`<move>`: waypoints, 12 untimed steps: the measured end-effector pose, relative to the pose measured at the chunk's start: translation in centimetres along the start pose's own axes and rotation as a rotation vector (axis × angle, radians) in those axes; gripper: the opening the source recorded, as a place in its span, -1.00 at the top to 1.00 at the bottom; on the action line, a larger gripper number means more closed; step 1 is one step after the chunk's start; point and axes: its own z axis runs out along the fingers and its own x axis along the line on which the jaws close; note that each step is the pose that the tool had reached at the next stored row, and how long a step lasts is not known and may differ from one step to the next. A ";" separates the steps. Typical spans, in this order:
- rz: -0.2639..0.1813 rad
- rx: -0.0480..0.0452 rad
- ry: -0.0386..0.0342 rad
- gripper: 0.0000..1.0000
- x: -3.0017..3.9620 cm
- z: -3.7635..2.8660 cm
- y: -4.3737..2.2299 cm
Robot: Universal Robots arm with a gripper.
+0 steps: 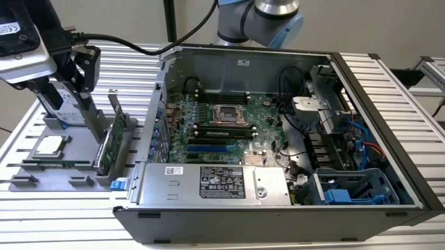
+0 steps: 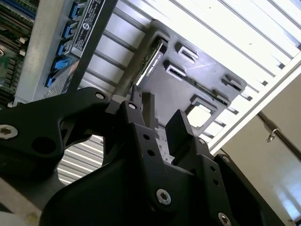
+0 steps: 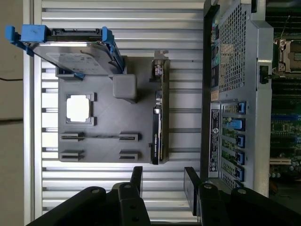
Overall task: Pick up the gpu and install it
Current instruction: 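Pick up the gpu and move the gpu toward the slot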
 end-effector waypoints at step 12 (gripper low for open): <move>0.000 0.0000 0.0001 -1.00 -0.01 1.22 -0.01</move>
